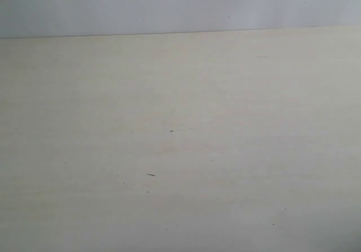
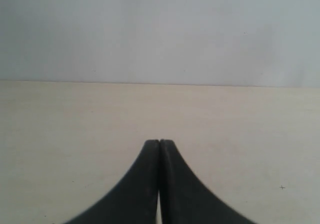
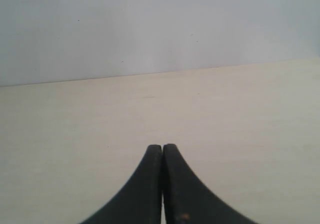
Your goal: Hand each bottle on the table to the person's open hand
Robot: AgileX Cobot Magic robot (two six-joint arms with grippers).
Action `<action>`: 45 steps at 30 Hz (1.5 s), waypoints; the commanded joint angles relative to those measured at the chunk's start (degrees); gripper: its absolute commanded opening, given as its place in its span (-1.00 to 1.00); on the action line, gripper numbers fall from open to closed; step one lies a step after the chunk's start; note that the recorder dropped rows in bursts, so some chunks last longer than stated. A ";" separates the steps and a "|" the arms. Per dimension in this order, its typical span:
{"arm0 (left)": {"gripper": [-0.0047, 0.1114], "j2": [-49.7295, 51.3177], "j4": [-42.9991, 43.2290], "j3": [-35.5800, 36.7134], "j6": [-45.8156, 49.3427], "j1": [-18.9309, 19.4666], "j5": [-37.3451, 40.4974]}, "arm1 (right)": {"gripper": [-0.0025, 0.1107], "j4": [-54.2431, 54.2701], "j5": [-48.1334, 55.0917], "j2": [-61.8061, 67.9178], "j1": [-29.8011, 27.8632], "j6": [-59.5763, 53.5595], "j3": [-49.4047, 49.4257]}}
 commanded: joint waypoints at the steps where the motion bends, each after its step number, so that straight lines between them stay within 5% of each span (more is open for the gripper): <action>1: -0.90 -4.44 -0.42 2.06 0.31 0.17 0.48 | -0.96 0.00 -0.17 -0.32 -0.19 0.08 0.25; 45: -0.90 -6.17 -1.33 4.59 -0.29 0.17 7.77 | -0.96 0.00 -0.17 -0.32 -0.19 0.08 0.25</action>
